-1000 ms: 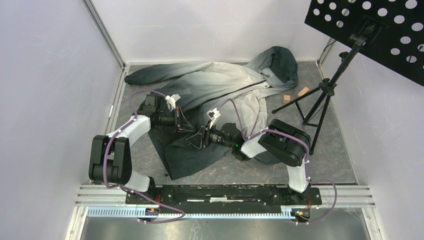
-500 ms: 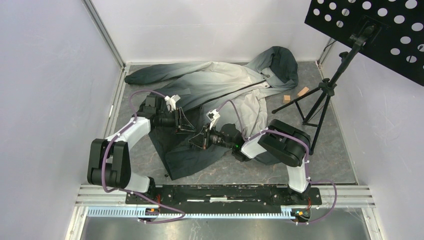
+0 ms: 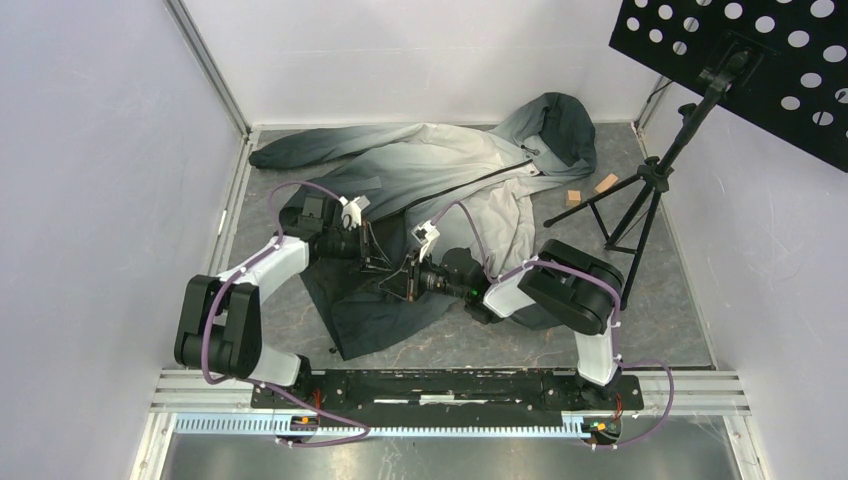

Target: Zip up the jacket

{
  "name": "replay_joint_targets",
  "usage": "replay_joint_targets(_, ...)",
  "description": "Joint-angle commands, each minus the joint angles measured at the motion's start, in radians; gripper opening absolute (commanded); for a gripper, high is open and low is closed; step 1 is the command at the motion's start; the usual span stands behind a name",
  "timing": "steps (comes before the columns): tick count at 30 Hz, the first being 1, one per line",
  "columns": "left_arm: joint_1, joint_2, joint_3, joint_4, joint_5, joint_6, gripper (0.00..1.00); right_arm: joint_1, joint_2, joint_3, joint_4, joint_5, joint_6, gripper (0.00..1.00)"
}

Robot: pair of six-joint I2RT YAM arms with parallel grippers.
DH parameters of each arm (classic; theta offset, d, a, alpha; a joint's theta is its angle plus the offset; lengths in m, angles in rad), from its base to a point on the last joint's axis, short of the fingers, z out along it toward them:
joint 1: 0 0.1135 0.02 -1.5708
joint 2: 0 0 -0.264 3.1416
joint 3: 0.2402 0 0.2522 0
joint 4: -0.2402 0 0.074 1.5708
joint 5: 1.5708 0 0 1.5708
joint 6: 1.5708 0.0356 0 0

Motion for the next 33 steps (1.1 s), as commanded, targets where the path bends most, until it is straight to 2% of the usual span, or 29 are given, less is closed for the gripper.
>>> replay_joint_targets(1, -0.017, 0.024, 0.015, 0.024, 0.005, -0.047, 0.05, 0.005, -0.087, 0.011, -0.022, -0.011, -0.082, 0.19)
replay_joint_targets(3, -0.017, 0.018, 0.022, 0.025, 0.035, -0.047, 0.02, 0.004, -0.114, -0.005, -0.058, -0.024, -0.126, 0.27)
replay_joint_targets(6, -0.017, -0.005, 0.027, 0.039, 0.097, -0.057, 0.02, -0.004, -0.162, -0.072, -0.051, -0.030, -0.166, 0.50)
replay_joint_targets(10, -0.017, -0.041, 0.030, 0.021, 0.135, -0.047, 0.02, -0.046, -0.202, -0.155, 0.030, -0.077, -0.154, 0.61)
replay_joint_targets(16, -0.017, -0.066, 0.017, -0.008, 0.196, -0.002, 0.02, -0.085, -0.179, -0.200, 0.222, -0.208, -0.116, 0.62)
replay_joint_targets(18, -0.017, -0.071, 0.016, -0.017, 0.212, 0.013, 0.02, -0.086, -0.175, -0.219, 0.290, -0.238, -0.108, 0.65)
replay_joint_targets(22, -0.016, -0.075, 0.030, -0.067, 0.207, 0.074, 0.02, -0.086, -0.202, -0.229, 0.251, -0.237, -0.161, 0.74)
replay_joint_targets(24, -0.017, -0.072, 0.032, -0.068, 0.222, 0.090, 0.02, -0.087, -0.201, -0.231, 0.252, -0.236, -0.160, 0.75)
replay_joint_targets(33, -0.017, -0.088, 0.022, -0.046, 0.254, 0.084, 0.02, -0.086, -0.126, -0.183, 0.294, -0.262, -0.081, 0.58)
